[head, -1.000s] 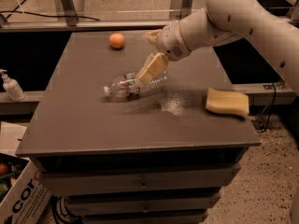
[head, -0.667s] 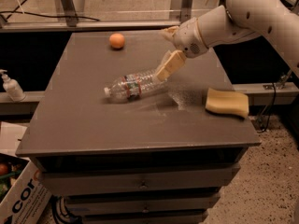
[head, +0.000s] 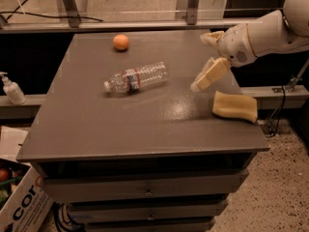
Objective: Knock water bottle over
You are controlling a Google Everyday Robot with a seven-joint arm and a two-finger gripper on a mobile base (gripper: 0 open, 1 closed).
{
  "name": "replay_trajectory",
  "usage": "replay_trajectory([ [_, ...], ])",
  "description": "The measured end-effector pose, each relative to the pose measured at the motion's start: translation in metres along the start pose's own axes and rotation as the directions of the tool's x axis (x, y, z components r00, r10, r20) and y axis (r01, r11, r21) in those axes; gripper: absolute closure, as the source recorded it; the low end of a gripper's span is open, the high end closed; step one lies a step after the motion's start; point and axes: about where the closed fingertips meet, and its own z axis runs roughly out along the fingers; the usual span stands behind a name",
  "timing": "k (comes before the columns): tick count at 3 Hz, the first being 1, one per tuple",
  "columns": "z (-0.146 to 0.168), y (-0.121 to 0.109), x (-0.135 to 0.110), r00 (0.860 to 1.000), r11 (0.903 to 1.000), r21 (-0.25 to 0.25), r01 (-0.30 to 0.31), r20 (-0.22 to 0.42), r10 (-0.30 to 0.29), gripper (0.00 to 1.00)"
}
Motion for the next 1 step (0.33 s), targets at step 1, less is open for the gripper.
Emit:
replay_trajectory([
  [1,0.0001,0.0000,0.0000,1.000,1.0000,0.000,0.000,0.000,0.000,0.00],
])
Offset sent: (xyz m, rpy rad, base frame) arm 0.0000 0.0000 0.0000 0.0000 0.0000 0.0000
